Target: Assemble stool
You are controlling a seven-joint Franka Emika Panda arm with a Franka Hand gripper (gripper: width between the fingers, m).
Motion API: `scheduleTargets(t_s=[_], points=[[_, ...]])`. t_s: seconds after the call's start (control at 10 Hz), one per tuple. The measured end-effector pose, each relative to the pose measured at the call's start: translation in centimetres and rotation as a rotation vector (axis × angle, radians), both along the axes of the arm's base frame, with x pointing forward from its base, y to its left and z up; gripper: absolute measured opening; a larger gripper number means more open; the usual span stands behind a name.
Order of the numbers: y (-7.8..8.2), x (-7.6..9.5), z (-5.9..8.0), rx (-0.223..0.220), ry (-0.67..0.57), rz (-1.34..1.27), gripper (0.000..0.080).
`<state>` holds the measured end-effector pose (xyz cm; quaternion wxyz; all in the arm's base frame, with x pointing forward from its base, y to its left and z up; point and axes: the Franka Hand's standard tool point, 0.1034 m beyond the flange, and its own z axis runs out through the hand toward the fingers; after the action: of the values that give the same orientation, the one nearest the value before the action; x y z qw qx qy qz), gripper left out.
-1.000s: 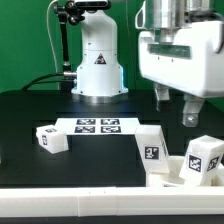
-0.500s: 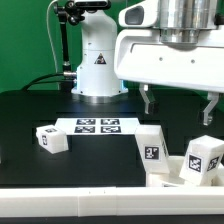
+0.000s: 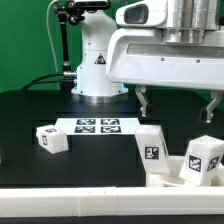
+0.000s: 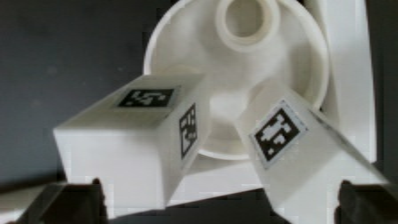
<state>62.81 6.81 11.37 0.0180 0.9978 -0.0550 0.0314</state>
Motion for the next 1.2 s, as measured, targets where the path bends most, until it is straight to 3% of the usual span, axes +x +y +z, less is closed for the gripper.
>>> scheduleTargets(t_s=[0.5, 1.2], points=[[-0.6, -0.1, -0.2, -0.027, 0.021, 0.411, 0.0649], [-1.3, -0.4, -1.0, -0.111, 0.084, 0.988, 0.0649]])
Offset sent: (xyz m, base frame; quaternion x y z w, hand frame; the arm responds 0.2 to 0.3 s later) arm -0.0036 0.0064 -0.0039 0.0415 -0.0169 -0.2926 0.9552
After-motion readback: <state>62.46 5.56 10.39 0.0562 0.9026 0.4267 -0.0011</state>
